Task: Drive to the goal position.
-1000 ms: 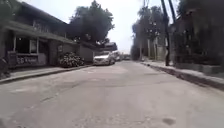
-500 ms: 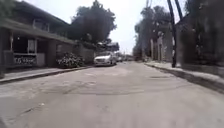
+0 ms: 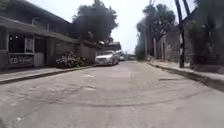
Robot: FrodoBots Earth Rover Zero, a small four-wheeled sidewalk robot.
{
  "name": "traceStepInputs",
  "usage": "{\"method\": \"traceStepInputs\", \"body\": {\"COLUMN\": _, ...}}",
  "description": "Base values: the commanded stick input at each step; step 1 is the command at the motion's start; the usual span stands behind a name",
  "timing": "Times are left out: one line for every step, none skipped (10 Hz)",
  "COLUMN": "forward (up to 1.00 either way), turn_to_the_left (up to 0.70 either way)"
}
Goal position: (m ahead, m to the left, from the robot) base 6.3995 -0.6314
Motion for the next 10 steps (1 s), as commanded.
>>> {"method": "traceStepInputs", "body": {"forward": 1.00, "turn_to_the_left": -0.40}}
{"method": "traceStepInputs", "body": {"forward": 1.00, "turn_to_the_left": -0.40}}
{"method": "traceStepInputs", "body": {"forward": 1.00, "turn_to_the_left": -0.26}}
{"method": "traceStepInputs", "body": {"forward": 1.00, "turn_to_the_left": -0.17}}
{"method": "traceStepInputs", "body": {"forward": 1.00, "turn_to_the_left": -0.14}}
{"method": "traceStepInputs", "body": {"forward": 1.00, "turn_to_the_left": -0.13}}
{"method": "traceStepInputs", "body": {"forward": 1.00, "turn_to_the_left": -0.13}}
{"method": "traceStepInputs", "body": {"forward": 1.00, "turn_to_the_left": -0.13}}
{"method": "traceStepInputs", "body": {"forward": 1.00, "turn_to_the_left": -0.13}}
{"method": "traceStepInputs", "body": {"forward": 1.00, "turn_to_the_left": -0.13}}
